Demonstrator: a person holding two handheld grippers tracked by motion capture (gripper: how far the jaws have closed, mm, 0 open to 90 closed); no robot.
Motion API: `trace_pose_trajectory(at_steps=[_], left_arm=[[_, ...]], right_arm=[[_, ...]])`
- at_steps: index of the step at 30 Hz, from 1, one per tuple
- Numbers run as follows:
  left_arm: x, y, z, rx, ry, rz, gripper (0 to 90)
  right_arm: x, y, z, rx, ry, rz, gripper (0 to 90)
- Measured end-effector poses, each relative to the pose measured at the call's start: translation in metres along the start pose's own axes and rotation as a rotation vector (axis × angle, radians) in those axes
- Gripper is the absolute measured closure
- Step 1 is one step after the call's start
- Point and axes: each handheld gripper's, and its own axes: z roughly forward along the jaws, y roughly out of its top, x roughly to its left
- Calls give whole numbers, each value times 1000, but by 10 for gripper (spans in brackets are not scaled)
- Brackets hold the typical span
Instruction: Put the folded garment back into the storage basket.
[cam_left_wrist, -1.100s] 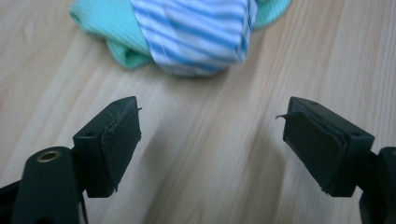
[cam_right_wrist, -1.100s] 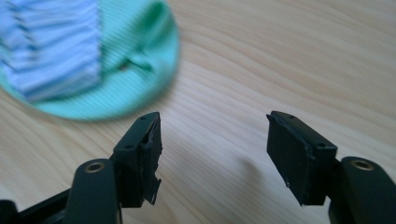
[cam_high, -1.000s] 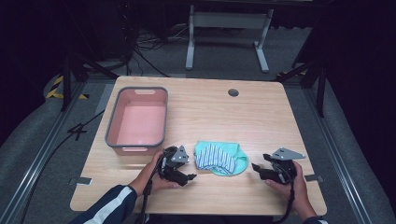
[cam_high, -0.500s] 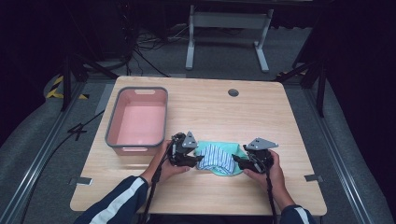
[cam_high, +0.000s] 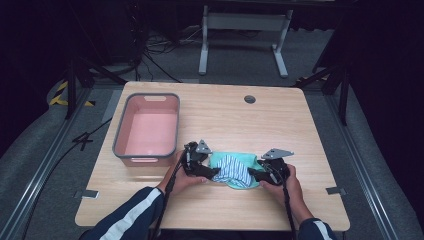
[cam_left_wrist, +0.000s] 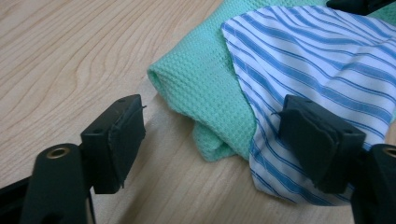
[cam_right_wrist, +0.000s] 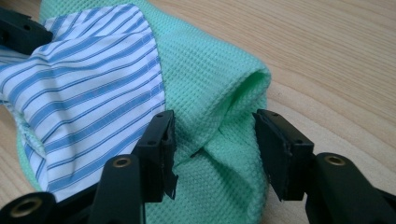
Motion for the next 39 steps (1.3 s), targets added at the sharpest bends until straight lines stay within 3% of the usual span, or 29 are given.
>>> trace_pose_trajectory(at_steps=[6, 9, 11, 12, 16, 21, 28, 34, 36, 39], left_arm=[[-1, 0, 0, 0, -17, 3, 249], [-3, 1, 0, -15, -54, 1, 401], [-4, 1, 0, -23, -55, -7, 448], [-4, 1, 1, -29, -77, -14, 486], [-2, 1, 1, -36, -103, 0, 533], [-3, 3, 2, -25, -142, 4, 688], [-7, 6, 2, -22, -136, 18, 772], [-14, 10, 0, -7, -104, 70, 800], [-18, 12, -4, 4, -88, 116, 806], [-19, 14, -6, 2, -82, 123, 808]], right_arm=[[4, 0, -1, -2, 21, -3, 625], [5, 0, -2, -2, 39, -8, 671], [6, 0, -2, -3, 47, -13, 691], [6, 0, -2, -4, 49, -13, 697], [6, -1, -2, -10, 55, -2, 711], [8, -2, -2, -14, 61, -3, 765], [5, -3, -4, -19, 87, 22, 805], [6, -1, -8, -26, 83, 5, 813], [7, 0, -12, -36, 82, 8, 815], [8, 2, -15, -45, 78, 6, 815]])
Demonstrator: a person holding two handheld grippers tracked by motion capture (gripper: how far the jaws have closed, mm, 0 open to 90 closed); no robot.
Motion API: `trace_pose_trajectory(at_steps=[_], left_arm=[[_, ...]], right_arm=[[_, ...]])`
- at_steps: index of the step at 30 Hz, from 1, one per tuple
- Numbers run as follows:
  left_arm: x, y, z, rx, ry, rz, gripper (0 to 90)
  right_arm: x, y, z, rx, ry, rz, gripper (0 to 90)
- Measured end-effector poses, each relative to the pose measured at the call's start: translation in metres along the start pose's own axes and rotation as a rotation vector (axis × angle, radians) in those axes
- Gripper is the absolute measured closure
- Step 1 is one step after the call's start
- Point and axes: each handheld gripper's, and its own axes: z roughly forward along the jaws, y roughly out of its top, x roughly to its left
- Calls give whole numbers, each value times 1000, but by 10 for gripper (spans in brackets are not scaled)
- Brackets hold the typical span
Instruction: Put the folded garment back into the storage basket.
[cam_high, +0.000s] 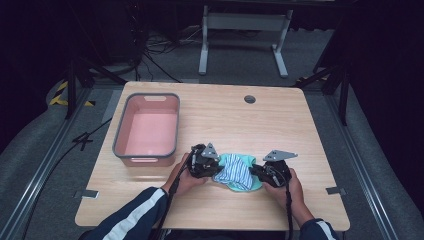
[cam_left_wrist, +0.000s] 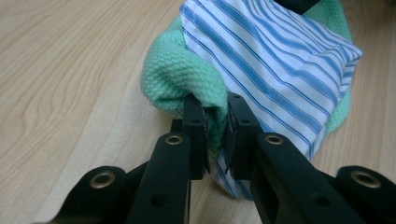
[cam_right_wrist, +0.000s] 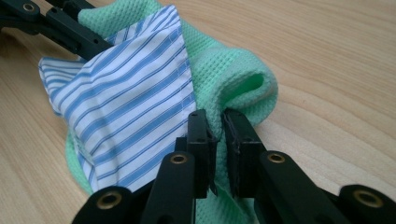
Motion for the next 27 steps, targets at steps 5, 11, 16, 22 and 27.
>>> trace_pose_trajectory(at_steps=[5, 11, 16, 22, 27], left_arm=[[0, 3, -6, -16, -2, 4, 810], [3, 11, -12, -39, 0, -1, 812], [4, 18, -18, -60, 8, -8, 812], [5, 26, -29, -77, 26, 12, 813], [5, 29, -40, -79, 36, 22, 812]], right_arm=[[1, 6, -9, -31, 0, 7, 816], [2, 10, -13, -39, -6, 8, 816], [1, 15, -18, -57, -2, 18, 817], [2, 26, -27, -92, -6, 10, 817], [5, 33, -33, -107, -7, 4, 817]])
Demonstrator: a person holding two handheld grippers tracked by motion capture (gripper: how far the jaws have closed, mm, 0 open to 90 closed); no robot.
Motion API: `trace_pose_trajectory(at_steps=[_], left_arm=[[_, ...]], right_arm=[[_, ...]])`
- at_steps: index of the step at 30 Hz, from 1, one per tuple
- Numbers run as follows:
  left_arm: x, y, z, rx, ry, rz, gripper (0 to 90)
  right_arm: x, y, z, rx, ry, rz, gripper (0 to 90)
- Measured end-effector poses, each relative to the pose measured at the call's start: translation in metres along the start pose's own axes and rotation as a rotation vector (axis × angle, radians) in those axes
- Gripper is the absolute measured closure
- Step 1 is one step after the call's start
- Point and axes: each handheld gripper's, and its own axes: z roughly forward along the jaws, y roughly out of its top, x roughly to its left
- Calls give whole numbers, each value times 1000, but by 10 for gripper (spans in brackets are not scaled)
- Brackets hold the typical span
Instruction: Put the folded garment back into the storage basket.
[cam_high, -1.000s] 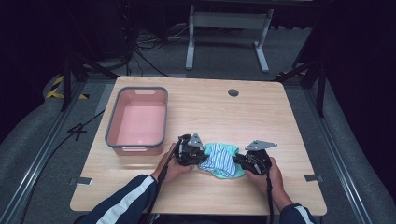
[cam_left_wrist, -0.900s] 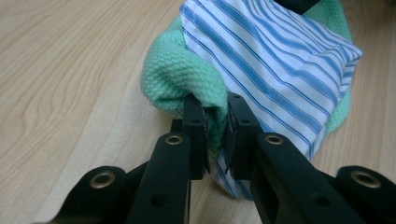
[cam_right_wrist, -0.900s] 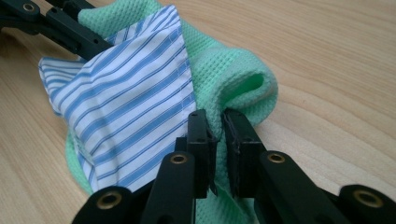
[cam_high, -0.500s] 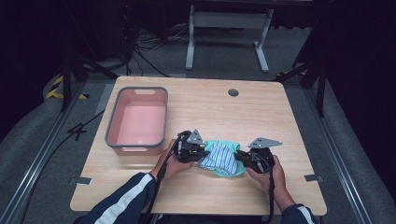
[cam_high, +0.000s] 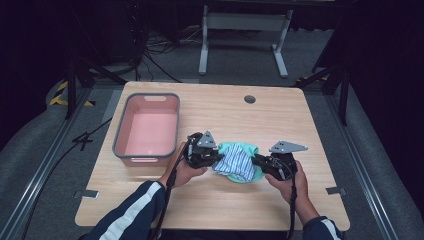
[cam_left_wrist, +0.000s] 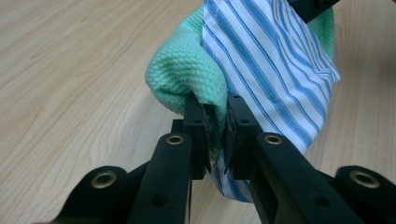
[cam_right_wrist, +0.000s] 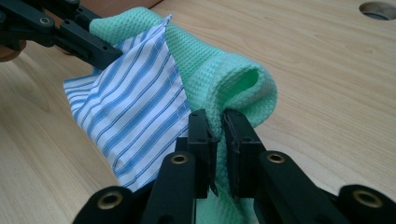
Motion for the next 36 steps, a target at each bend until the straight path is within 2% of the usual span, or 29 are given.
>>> trace_pose_trajectory(at_steps=[6, 8, 14, 15, 18, 20, 23, 28, 29, 32, 34, 36], left_arm=[[3, 2, -15, -19, 26, -16, 813], [4, 5, -24, -36, 46, -23, 813], [10, 12, -43, -39, 94, -14, 814], [13, 13, -50, -52, 107, -29, 814], [16, 14, -57, -51, 128, -28, 813], [19, 11, -70, -49, 159, -32, 814], [20, 8, -79, -55, 170, -53, 814], [28, 0, -104, -73, 226, -84, 814], [30, -1, -109, -75, 236, -80, 814], [34, -4, -126, -84, 268, -97, 814], [38, -8, -138, -108, 287, -120, 815], [41, -10, -147, -106, 305, -121, 815]], right_arm=[[7, 19, -3, -26, 9, -26, 818], [9, 26, -2, -29, 13, -36, 818], [18, 51, 1, -48, 23, -72, 818], [22, 58, 2, -51, 28, -84, 818], [26, 67, 4, -57, 38, -96, 818], [32, 79, 9, -62, 56, -120, 818], [37, 88, 13, -67, 73, -129, 818], [48, 109, 26, -71, 114, -152, 818], [50, 113, 29, -70, 121, -158, 818], [56, 126, 36, -76, 144, -159, 818], [61, 134, 42, -78, 157, -161, 818], [67, 140, 46, -81, 174, -168, 818]])
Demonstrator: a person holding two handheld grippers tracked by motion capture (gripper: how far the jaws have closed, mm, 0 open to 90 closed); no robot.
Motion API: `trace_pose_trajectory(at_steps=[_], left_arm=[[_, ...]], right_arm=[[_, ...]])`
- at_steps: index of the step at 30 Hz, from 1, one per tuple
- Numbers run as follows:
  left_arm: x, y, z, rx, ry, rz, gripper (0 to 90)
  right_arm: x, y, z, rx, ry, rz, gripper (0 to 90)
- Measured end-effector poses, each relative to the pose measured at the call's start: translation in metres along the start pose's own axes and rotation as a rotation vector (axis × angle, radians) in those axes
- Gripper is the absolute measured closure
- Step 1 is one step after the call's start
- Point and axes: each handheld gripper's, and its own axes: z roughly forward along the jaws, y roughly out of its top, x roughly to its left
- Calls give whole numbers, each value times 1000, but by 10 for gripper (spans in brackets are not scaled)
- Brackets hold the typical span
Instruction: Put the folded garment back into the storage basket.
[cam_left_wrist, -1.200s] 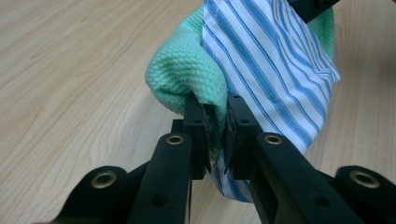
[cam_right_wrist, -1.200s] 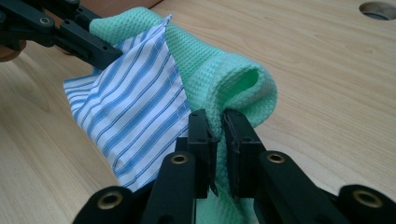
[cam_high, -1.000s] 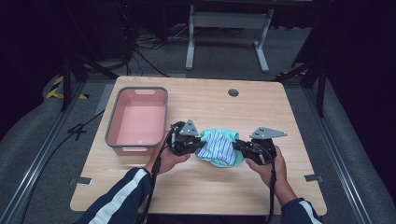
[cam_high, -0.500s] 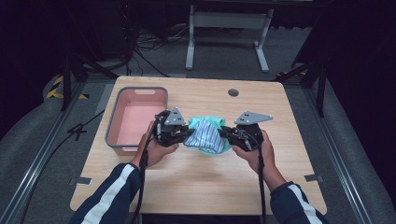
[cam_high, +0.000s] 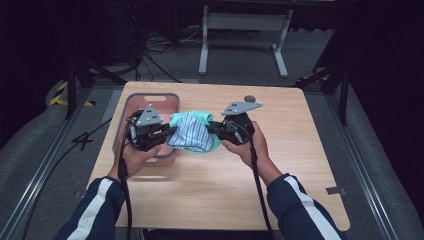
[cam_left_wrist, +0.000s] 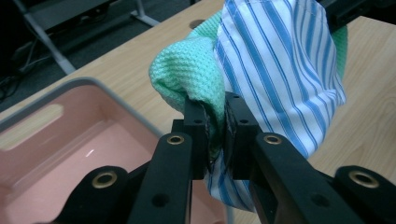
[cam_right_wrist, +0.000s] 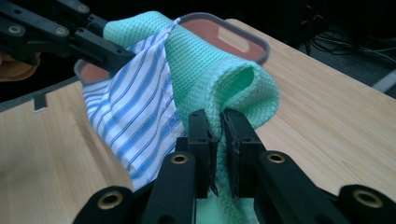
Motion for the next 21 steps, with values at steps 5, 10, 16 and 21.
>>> trace_pose_trajectory(at_steps=[5, 10, 16, 21], left_arm=[[15, -6, -19, -5, 46, -28, 816], [27, -11, -29, -10, 78, -43, 816], [41, -20, -43, -5, 115, -68, 817], [53, -27, -51, 3, 139, -76, 817]], right_arm=[[13, 17, 16, -3, 20, -28, 817], [24, 32, 31, -1, 34, -41, 817], [35, 47, 53, 6, 48, -59, 816], [39, 54, 68, 9, 63, -59, 816]])
